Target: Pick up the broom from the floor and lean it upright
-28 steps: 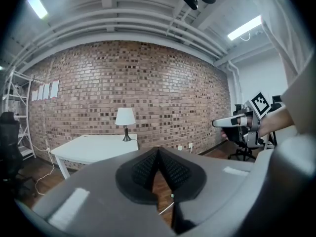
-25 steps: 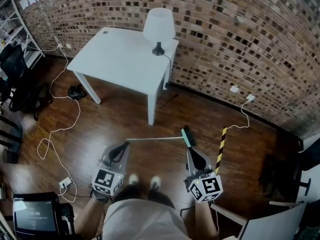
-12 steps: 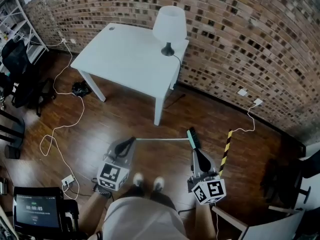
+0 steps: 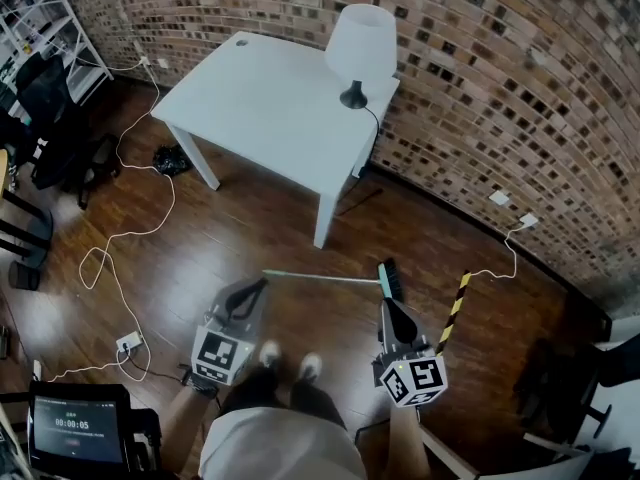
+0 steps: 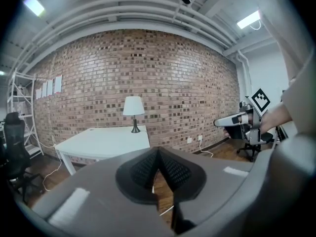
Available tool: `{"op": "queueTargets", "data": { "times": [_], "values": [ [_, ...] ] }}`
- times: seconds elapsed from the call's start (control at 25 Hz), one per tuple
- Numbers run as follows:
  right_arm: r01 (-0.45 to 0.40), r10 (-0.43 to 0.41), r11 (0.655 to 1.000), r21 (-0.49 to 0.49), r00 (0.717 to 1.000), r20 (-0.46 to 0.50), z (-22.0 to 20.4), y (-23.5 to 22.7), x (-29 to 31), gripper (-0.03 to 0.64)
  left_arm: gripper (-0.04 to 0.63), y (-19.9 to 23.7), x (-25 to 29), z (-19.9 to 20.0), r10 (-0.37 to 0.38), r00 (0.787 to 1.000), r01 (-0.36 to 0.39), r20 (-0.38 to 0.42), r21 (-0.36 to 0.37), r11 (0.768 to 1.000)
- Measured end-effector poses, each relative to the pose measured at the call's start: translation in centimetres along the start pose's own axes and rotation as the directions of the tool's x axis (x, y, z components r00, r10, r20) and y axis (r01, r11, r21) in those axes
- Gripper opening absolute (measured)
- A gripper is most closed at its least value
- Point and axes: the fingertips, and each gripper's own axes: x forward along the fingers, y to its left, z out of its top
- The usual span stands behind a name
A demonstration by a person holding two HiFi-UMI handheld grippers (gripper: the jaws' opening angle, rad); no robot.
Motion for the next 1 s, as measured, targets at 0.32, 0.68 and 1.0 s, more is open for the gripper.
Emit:
{"op": "queueTargets", "data": {
  "times": [0.32,0.68,1.0],
  "values": [
    [-0.047,0.044,0.998,-0.048,0.996,-0.081,-2.7,-0.3,5.9,0.038,-0.005,2.5,1.5,-4.6,0.067,0.996,-0.069,-0.053,-0.042,0.997],
    [-0.140,0.082,0.959,-0.245,0.969,-0.235,-9.9,0.0,14.4,0.058,-0.005,6.5,4.9,-10.8,0.047,0.991,-0.053,-0.125,-0.045,0.998],
    [-0.229,0.075,0.912,-0.340,0.909,-0.411,-20.2,-0.5,23.0,0.063,-0.005,9.9,9.6,-19.1,0.054,0.980,-0.087,-0.190,-0.169,0.982]
  ]
}}
